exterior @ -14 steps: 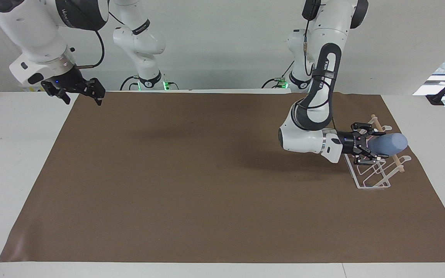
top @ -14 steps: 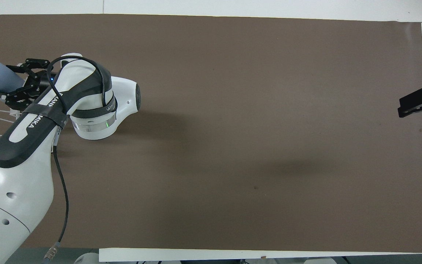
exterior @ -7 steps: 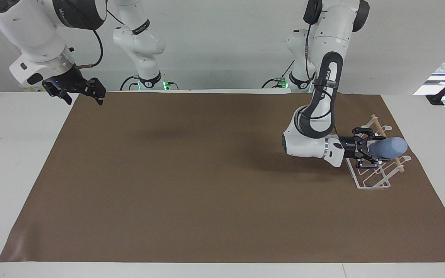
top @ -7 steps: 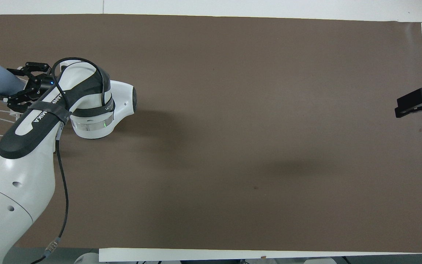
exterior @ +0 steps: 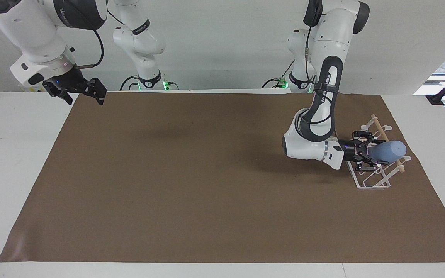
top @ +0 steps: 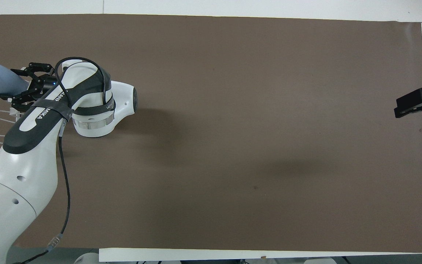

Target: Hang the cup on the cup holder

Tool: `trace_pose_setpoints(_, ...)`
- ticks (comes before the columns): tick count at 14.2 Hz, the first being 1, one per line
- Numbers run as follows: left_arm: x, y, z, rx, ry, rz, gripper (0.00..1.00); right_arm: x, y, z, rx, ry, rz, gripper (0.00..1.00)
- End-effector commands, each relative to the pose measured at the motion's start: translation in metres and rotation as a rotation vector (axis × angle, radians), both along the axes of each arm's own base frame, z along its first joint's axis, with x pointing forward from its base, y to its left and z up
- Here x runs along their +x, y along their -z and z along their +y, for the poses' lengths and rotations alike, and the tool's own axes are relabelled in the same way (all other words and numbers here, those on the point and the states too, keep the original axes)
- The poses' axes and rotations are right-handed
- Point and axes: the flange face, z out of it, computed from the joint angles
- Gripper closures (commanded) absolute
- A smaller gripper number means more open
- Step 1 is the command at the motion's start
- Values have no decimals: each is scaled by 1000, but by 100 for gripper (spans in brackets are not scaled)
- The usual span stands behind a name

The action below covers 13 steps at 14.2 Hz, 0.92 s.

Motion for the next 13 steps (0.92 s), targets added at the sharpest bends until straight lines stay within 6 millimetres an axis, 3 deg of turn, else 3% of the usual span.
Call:
trace_pose_setpoints(1, 17, 17, 3, 1, -1, -24, 100, -6, 0, 1, 17, -7, 1, 0)
trace_pose_setpoints(2, 16, 18, 2, 1, 0, -23, 99, -6, 0, 1, 17, -7, 1, 0)
trace_pose_setpoints(3, 16, 18, 0, -2, 6, -22, 77, -6, 0, 1, 17, -7, 1, 0)
trace_pose_setpoints(4, 17, 18, -3, -7, 13, -19, 30, -6, 0, 1, 17, -9, 1, 0)
trace_pose_setpoints(5, 19, 14, -6, -13, 16, -18, 1, -7, -1, 1, 17, -9, 0, 0)
trace_pose_setpoints(6, 20, 12, -8, -19, 19, -16, 0, -7, -1, 1, 16, -8, 0, 0)
trace_pose_setpoints(9, 32, -22, -18, -74, 25, -57, 0, -7, -1, 1, 16, -8, 0, 0)
trace_pose_setpoints(11, 14, -63, -39, -185, -41, -92, 0, -7, -1, 1, 17, -9, 0, 0)
trace_pose_setpoints(13, 0, -125, -52, -280, -99, -23, 0, -7, -1, 1, 17, -9, 0, 0)
